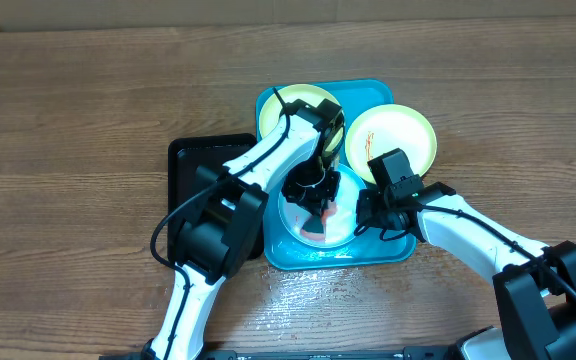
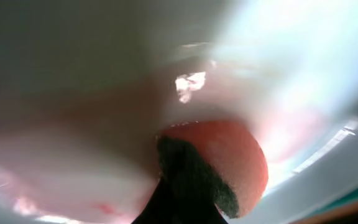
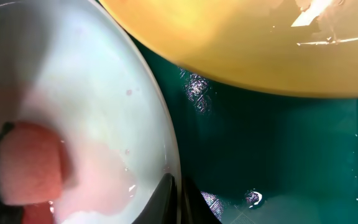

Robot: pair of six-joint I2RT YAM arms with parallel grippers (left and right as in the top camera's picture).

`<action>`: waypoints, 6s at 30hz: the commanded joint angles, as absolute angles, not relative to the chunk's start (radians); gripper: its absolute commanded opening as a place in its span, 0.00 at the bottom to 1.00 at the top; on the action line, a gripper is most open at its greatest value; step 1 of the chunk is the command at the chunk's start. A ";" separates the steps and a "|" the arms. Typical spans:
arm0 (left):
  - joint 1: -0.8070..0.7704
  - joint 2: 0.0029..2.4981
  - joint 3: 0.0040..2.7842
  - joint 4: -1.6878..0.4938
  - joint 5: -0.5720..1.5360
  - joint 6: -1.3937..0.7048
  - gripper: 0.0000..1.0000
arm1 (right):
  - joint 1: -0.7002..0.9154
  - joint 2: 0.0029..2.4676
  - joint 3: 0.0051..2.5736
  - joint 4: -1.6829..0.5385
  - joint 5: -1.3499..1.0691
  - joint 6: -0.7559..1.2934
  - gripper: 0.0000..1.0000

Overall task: Clean dirty plates on tray and stack at the side
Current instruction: 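Scrub the white plate with the sponge while the right gripper holds its rim, then return the sponge to the black tray with the left gripper, then lift the white plate with the right gripper and tilt it over the black tray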

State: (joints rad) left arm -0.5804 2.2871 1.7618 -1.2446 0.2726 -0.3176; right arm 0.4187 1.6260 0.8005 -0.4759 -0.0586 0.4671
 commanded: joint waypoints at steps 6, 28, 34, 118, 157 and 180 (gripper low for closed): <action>-0.569 2.300 1.763 -1.240 -0.321 -0.455 0.04 | 0.405 1.644 0.783 -0.503 0.033 0.446 0.04; -0.573 2.270 1.785 -1.066 0.455 -0.178 0.04 | 0.405 1.644 0.783 -0.503 0.033 0.446 0.04; -0.600 2.270 1.782 -1.030 0.596 -0.175 0.04 | 0.405 1.644 0.783 -0.507 0.033 0.446 0.04; 0.049 1.687 1.643 -1.299 0.124 -0.305 0.74 | 0.622 1.625 1.465 -1.058 0.264 0.309 0.04; 0.104 1.563 1.799 -1.380 0.176 -0.246 0.94 | 1.213 1.795 1.481 -0.764 1.256 0.279 0.04; 0.104 1.563 1.799 -1.380 0.172 -0.246 0.95 | 1.218 1.778 1.482 -0.763 1.256 0.253 0.04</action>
State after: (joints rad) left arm 0.1005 1.5726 1.7767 -1.3773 0.1825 -0.2642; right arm 1.2125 1.8221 1.4548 -0.7700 1.2236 0.2527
